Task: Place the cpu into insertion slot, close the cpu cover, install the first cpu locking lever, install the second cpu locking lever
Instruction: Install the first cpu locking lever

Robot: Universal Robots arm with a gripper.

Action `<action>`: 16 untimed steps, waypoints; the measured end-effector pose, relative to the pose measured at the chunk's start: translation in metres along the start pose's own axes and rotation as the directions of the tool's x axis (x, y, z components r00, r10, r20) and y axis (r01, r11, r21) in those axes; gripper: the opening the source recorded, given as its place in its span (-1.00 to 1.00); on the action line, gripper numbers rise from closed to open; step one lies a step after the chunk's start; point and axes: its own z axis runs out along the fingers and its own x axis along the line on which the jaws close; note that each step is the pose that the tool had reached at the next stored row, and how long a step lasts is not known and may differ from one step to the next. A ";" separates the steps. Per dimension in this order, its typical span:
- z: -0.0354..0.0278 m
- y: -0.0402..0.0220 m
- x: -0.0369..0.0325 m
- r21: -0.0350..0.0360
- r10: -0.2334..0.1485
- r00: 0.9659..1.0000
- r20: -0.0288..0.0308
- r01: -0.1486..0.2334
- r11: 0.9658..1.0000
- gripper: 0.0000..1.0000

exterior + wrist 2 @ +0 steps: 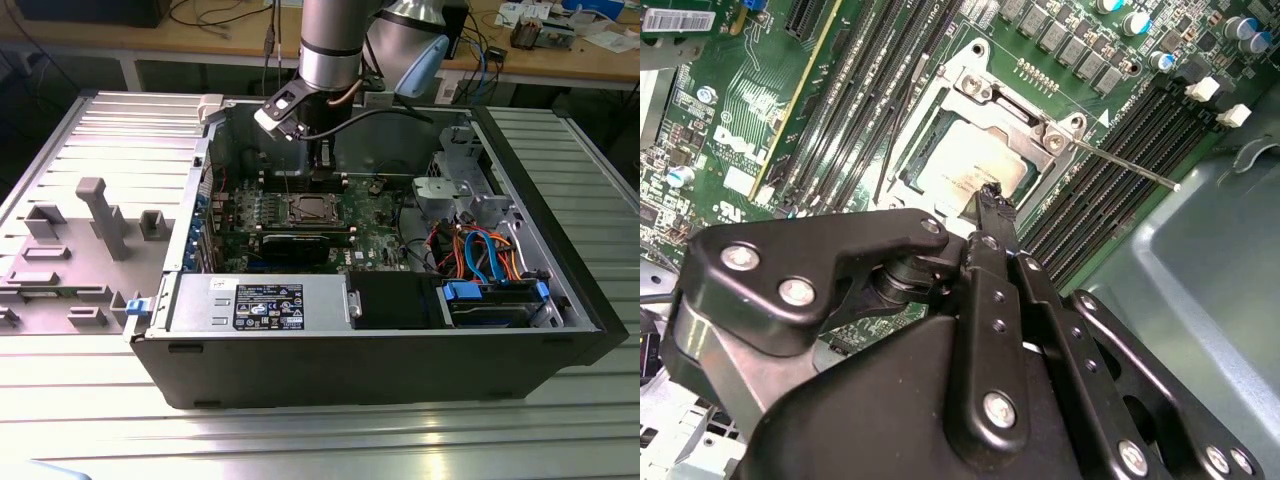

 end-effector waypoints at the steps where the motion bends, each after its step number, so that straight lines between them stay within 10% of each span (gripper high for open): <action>1: 0.0000 0.0000 0.0000 0.000 0.000 1.000 0.000 0.000 1.000 -0.79; 16: -0.0041 -0.0001 -0.0003 -0.002 -0.057 0.998 0.001 0.057 0.998 -0.79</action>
